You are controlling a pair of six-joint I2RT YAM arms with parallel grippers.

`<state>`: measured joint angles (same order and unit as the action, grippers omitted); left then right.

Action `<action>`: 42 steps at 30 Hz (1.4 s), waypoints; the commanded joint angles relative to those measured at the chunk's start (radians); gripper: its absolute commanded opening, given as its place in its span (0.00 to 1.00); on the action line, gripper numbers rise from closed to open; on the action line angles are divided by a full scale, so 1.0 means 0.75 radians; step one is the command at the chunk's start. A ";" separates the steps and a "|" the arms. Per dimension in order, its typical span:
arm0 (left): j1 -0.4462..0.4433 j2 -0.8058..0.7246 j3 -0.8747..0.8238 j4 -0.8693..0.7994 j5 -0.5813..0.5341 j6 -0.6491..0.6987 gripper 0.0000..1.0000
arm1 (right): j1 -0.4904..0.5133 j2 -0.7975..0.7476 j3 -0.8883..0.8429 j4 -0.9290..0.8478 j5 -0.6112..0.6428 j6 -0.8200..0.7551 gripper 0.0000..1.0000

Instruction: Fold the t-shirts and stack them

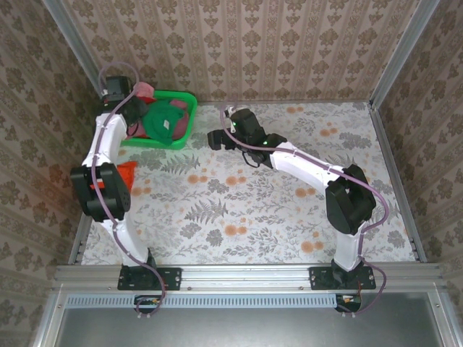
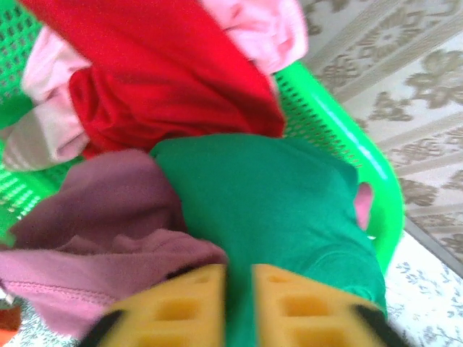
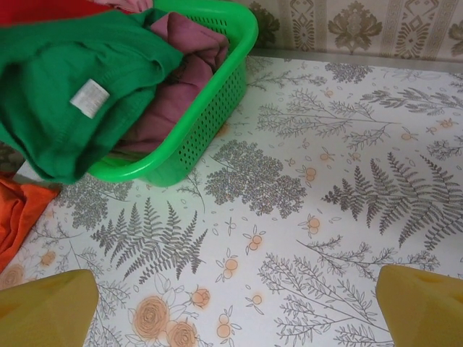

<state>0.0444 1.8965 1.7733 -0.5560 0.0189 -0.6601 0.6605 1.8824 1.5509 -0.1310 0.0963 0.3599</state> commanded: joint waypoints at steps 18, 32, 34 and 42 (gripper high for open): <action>-0.053 -0.221 -0.485 0.052 0.123 -0.210 0.97 | -0.017 -0.008 -0.057 0.020 0.001 0.097 1.00; -0.042 -0.187 -0.428 0.014 0.169 -0.181 0.02 | -0.013 -0.034 -0.113 0.033 0.024 0.165 1.00; -0.035 -0.206 -0.445 0.046 0.195 -0.177 0.00 | -0.012 -0.037 -0.119 0.039 0.026 0.180 1.00; -0.028 -0.303 -0.409 0.116 0.227 -0.169 0.00 | -0.011 -0.031 -0.100 0.038 0.021 0.187 1.00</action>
<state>0.0151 1.7214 1.4284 -0.5026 0.1596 -0.7994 0.6540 1.8801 1.4769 -0.1158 0.0975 0.4801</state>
